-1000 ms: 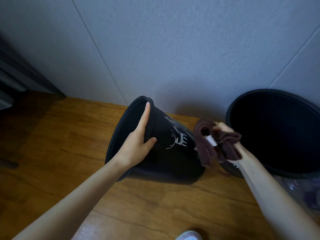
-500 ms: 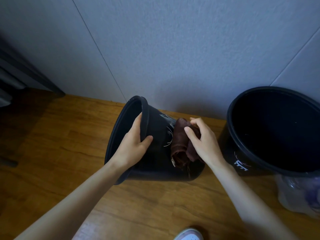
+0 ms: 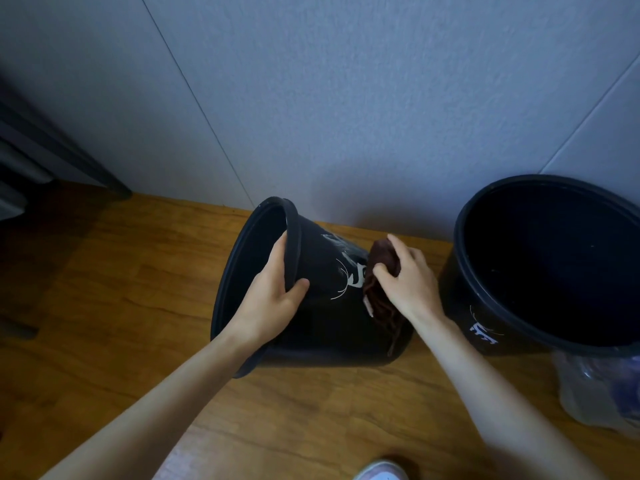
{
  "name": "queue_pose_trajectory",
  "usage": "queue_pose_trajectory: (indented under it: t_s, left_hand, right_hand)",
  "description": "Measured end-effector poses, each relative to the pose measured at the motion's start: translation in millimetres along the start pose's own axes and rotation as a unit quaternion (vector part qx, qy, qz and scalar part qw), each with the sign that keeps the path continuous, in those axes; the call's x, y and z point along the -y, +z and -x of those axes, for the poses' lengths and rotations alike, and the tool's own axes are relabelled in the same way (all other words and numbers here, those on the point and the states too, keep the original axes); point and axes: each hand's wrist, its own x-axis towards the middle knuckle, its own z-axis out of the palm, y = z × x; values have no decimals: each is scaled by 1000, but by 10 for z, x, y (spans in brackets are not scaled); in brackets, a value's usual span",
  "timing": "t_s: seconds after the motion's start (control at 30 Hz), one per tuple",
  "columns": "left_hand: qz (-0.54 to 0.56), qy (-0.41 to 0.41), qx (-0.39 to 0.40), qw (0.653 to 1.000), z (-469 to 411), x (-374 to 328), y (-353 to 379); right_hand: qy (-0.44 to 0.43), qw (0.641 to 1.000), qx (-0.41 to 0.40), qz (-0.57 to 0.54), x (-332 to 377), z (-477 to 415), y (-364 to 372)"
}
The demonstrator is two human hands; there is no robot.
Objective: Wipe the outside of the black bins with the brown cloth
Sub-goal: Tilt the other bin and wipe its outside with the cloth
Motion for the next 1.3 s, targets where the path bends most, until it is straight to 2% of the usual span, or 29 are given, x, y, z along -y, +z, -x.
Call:
queue_pose_trajectory:
  t_s: [0.07, 0.17, 0.27, 0.33, 0.43, 0.53, 0.63, 0.7, 0.8, 0.93, 1.0, 1.07, 1.17, 1.23, 1.3]
  left_hand:
    - [-1, 2, 5, 1000, -7, -7, 3]
    - [-24, 23, 7, 999, -9, -15, 23]
    - [-21, 33, 8, 999, -19, 9, 30]
    - [-9, 21, 5, 1000, -41, 28, -8]
    - [21, -3, -33, 999, -32, 97, -87]
    - [21, -11, -29, 999, -11, 144, -104]
    - [19, -12, -23, 999, -10, 166, -103]
    - [22, -9, -22, 999, 18, 165, -103]
    - [-2, 8, 1, 1000, 75, 130, -45]
    - [-22, 30, 16, 999, 112, 91, 15]
    - [-24, 35, 16, 999, 119, 83, 2]
    - [-17, 29, 22, 999, 125, 93, -14]
    - [5, 13, 8, 1000, 157, 128, -30]
    - [4, 15, 15, 1000, 178, 137, -31]
    - [-8, 25, 28, 999, 182, 142, -22]
  right_hand:
    - [-69, 997, -30, -6, 202, 102, 12]
    - [-218, 974, -62, -29, 593, 336, 98]
    - [-278, 958, -69, -14, 652, 407, 177]
    - [-247, 966, -76, -4, 430, 347, 208]
    - [-107, 991, -76, 31, -107, 210, 232]
    - [36, 998, -49, 21, -521, 84, 166]
    - [71, 997, -44, -5, -625, 39, 151]
    - [39, 997, -64, 7, -475, 65, 156]
    - [-87, 991, -99, 20, -2, 156, 152]
    - [-237, 965, -108, -37, 645, 341, 185]
    - [-261, 959, -104, -32, 640, 352, 235]
    - [-221, 970, -97, -31, 421, 281, 252]
    - [-68, 994, -77, 26, -112, 118, 217]
    - [35, 998, -42, 29, -402, 57, 143]
    - [82, 996, -17, 15, -501, 17, 100]
